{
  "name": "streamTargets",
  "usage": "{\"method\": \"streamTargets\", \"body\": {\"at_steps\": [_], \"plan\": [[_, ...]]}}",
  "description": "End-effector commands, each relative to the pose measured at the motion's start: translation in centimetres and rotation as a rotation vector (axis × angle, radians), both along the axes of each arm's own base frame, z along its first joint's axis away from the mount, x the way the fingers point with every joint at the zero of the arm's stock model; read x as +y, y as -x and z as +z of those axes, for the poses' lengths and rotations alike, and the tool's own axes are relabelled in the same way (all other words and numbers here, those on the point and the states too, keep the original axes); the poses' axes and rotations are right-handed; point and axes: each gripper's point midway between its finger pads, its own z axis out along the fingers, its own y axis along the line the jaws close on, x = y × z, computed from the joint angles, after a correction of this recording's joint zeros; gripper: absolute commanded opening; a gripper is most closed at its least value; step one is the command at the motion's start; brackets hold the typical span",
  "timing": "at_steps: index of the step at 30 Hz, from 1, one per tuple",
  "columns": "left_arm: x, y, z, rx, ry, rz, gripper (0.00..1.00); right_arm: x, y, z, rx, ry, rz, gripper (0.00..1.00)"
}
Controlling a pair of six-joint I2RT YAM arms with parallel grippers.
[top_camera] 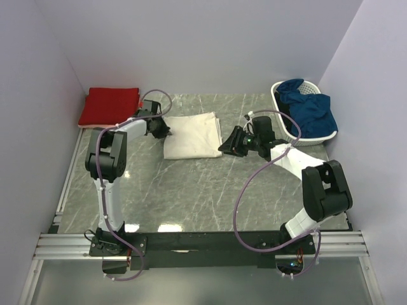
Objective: Fold and stack the t-shirts
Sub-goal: Neatly place the folded tshirt to the corner
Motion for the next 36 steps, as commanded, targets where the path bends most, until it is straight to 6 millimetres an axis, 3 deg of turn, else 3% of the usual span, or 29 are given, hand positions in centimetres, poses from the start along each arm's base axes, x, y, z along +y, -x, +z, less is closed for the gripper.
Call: {"method": "streamTargets", "body": {"at_steps": [1, 2, 3, 5, 6, 7, 8, 14, 16, 27, 36], "plan": [[2.0, 2.9, -4.6, 0.170, -0.207, 0.007, 0.09, 0.0, 0.3, 1.6, -0.047, -0.030, 0.010, 0.44], [2.6, 2.7, -4.2, 0.166, -0.251, 0.004, 0.01, 0.0, 0.5, 1.5, -0.044, -0.030, 0.012, 0.44], [3.2, 1.3, -2.8, 0.129, -0.307, 0.031, 0.01, 0.0, 0.7, 1.7, -0.049, -0.033, 0.014, 0.44], [4.7, 1.2, -1.8, 0.151, -0.396, 0.043, 0.01, 0.0, 1.0, 1.7, -0.046, -0.029, 0.015, 0.44], [5.4, -0.4, 0.1, 0.104, -0.448, 0.075, 0.00, -0.1, 1.1, 1.7, -0.046, -0.019, 0.005, 0.43], [6.2, -0.1, 0.4, 0.128, -0.500, 0.059, 0.00, 0.0, 1.2, 1.9, -0.053, -0.016, 0.007, 0.43], [6.4, -1.4, 2.3, 0.085, -0.522, 0.073, 0.00, 0.0, 1.6, 1.7, -0.039, -0.007, 0.013, 0.42], [10.8, -4.0, 7.9, 0.014, -0.809, 0.115, 0.00, -0.1, 3.4, 2.0, -0.055, 0.001, 0.024, 0.41], [11.9, -4.5, 8.8, 0.013, -0.902, 0.098, 0.00, -0.1, 3.9, 1.9, -0.058, 0.007, 0.031, 0.41], [15.9, -7.0, 18.6, -0.091, -1.287, 0.094, 0.00, -0.6, 5.1, 1.7, -0.070, 0.058, 0.052, 0.41], [17.1, -8.7, 24.9, -0.177, -1.472, 0.116, 0.00, -0.6, 5.6, 0.7, -0.054, 0.098, 0.064, 0.41]]}}
